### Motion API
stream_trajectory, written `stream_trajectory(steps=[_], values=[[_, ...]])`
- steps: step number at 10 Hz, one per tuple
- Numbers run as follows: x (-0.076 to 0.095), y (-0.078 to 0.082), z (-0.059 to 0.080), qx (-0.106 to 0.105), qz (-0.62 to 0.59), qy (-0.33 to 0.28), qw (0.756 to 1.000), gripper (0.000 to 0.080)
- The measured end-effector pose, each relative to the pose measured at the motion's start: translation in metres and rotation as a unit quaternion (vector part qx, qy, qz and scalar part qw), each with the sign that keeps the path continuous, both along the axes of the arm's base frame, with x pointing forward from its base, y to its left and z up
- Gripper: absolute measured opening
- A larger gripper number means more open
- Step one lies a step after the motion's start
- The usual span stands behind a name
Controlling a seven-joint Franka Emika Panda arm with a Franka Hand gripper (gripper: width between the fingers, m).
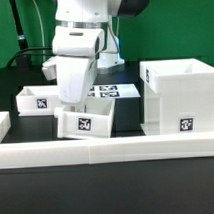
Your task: Assemble drawer
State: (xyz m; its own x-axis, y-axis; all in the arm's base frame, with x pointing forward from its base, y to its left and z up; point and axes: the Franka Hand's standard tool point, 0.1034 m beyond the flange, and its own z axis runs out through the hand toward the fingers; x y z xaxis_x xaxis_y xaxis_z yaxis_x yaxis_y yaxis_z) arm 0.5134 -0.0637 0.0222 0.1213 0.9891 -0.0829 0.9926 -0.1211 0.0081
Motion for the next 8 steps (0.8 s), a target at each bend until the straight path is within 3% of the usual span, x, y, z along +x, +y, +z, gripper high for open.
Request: stream_trajectory(steps=[3, 8], values=[[0.005, 0.017, 0.001, 0.004, 0.015, 0.006, 1.0, 0.0042], [0.004, 0.016, 0.0, 0.004, 0.013, 0.007, 1.0, 0.0042]])
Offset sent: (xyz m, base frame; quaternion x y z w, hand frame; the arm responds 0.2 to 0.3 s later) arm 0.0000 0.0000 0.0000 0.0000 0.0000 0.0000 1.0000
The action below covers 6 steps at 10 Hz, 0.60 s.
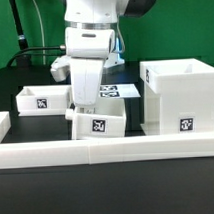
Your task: Assemble drawer
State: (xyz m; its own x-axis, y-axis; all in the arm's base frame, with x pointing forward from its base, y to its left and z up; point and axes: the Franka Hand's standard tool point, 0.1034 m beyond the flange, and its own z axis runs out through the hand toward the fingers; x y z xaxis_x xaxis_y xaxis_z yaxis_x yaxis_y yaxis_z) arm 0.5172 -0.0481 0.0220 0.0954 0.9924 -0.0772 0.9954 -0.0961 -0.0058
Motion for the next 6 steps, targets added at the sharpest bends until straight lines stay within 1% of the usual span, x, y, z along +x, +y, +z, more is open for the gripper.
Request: stream_trajectory(steps=[3, 4, 6], values=[[0.0, -0.002, 0.0, 0.0, 0.001, 0.0, 1.0, 0.0042], [-0.001, -0.008, 0.0, 0.001, 0.0, 0.001, 1.0, 0.0042], [0.0, -0.011, 0.0, 0.008, 0.005, 0.001, 1.0, 0.0042]])
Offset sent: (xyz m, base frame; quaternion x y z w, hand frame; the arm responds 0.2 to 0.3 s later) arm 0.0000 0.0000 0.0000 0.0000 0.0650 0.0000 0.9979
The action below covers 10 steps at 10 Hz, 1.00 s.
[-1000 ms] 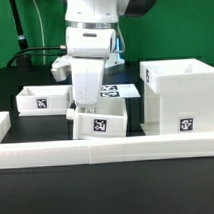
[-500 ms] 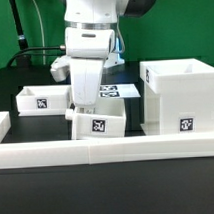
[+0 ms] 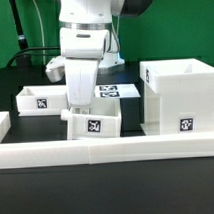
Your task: Assemble drawer
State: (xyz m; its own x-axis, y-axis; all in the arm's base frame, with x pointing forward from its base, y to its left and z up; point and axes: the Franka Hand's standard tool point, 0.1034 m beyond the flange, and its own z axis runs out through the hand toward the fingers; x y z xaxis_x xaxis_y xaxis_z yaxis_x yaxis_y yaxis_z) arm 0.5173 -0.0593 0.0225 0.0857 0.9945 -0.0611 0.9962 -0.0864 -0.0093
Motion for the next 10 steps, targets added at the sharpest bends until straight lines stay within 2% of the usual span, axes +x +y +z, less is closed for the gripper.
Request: stream_trajectory(steps=[1, 2, 3, 5, 8, 10], values=[[0.001, -0.002, 0.001, 0.007, -0.005, 0.0, 1.0, 0.0042], [-0.001, -0.009, 0.001, 0.028, -0.009, 0.002, 1.0, 0.0042], [-0.002, -0.014, 0.0, 0.035, -0.018, 0.001, 0.999, 0.0042], [-0.002, -0.012, -0.001, 0.033, -0.016, 0.002, 0.999, 0.0042], [0.001, 0.012, -0.003, 0.044, -0.012, 0.021, 0.999, 0.0042], [0.001, 0.013, -0.005, 0.046, -0.012, 0.023, 0.999, 0.0042]])
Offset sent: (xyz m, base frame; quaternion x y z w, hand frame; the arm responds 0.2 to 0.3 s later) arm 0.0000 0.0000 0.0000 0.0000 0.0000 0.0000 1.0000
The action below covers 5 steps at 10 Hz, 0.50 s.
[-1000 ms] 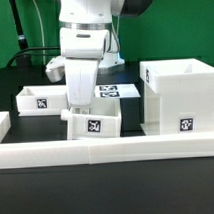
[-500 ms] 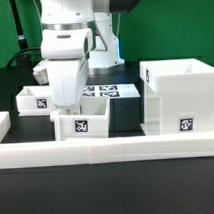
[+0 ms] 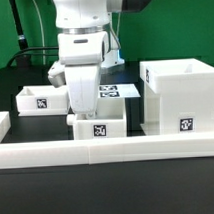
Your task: Assemble drawer
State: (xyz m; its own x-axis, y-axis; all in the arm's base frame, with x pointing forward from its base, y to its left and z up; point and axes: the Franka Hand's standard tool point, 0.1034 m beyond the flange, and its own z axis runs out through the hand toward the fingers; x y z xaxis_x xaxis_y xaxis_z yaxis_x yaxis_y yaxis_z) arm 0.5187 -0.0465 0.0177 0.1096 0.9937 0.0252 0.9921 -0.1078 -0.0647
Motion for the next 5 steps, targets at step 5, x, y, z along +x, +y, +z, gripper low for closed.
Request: stream_trajectory(steps=[5], values=[[-0.0024, 0.0091, -0.006, 0.0, 0.002, -0.027, 1.0, 0.0042]])
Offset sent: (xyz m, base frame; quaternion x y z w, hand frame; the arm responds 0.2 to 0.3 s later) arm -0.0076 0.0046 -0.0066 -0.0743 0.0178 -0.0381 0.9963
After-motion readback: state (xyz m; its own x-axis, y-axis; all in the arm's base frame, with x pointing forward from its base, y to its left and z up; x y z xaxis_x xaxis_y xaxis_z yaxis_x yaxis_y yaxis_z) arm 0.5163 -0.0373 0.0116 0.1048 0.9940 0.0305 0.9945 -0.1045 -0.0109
